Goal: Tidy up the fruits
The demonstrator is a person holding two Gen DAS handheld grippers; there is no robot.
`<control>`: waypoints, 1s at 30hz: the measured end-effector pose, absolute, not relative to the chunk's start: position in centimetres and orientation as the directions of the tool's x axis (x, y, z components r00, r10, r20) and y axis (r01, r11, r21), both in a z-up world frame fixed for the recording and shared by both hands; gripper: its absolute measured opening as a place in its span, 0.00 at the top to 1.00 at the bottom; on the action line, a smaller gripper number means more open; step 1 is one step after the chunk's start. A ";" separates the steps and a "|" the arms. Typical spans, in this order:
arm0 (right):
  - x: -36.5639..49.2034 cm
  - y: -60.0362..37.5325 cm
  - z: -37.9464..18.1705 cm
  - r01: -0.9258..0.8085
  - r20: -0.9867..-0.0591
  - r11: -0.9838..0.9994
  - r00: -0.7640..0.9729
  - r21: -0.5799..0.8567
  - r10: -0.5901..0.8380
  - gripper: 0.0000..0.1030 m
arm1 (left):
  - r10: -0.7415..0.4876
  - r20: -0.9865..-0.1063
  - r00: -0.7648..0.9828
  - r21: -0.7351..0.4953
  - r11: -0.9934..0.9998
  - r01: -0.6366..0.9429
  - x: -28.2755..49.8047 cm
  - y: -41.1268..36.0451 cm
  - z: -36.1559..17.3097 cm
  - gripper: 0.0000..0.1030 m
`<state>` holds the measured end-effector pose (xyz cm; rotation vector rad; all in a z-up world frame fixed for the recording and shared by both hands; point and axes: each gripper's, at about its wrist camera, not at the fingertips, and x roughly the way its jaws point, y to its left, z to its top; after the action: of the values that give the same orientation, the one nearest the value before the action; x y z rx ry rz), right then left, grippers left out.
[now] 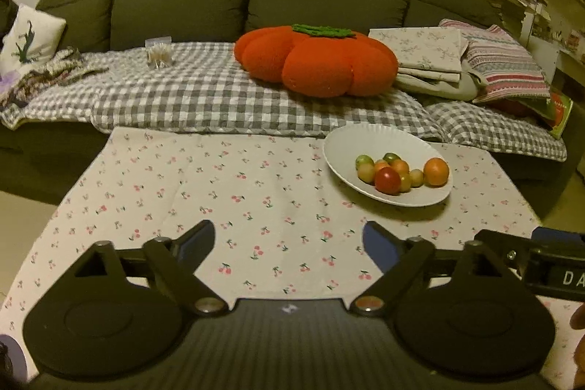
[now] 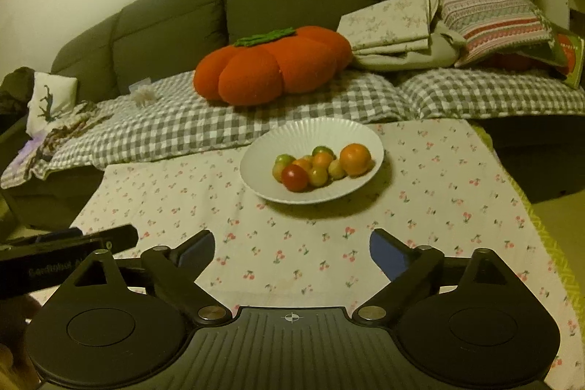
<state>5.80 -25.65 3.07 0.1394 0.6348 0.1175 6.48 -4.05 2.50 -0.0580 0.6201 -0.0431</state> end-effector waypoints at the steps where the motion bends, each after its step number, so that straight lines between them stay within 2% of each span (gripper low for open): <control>1: 5.9 -25.6 3.0 -0.067 -0.584 0.985 0.798 0.159 0.149 0.08 | -0.055 -0.579 0.813 -0.059 0.998 0.026 6.6 -4.1 2.4 0.13; 18: 6.2 -24.6 1.9 -0.076 -0.606 0.990 0.784 0.122 0.135 0.05 | -0.063 -0.596 0.801 -0.059 0.998 0.034 6.9 -4.0 1.6 0.02; 30: 6.2 -24.6 1.9 -0.077 -0.606 0.990 0.783 0.122 0.136 0.04 | -0.059 -0.593 0.803 -0.047 0.998 0.038 6.9 -4.2 1.6 0.01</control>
<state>6.17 -24.62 1.86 0.0928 0.6610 0.1148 6.87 -4.22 1.62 -0.0329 0.6359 -0.0520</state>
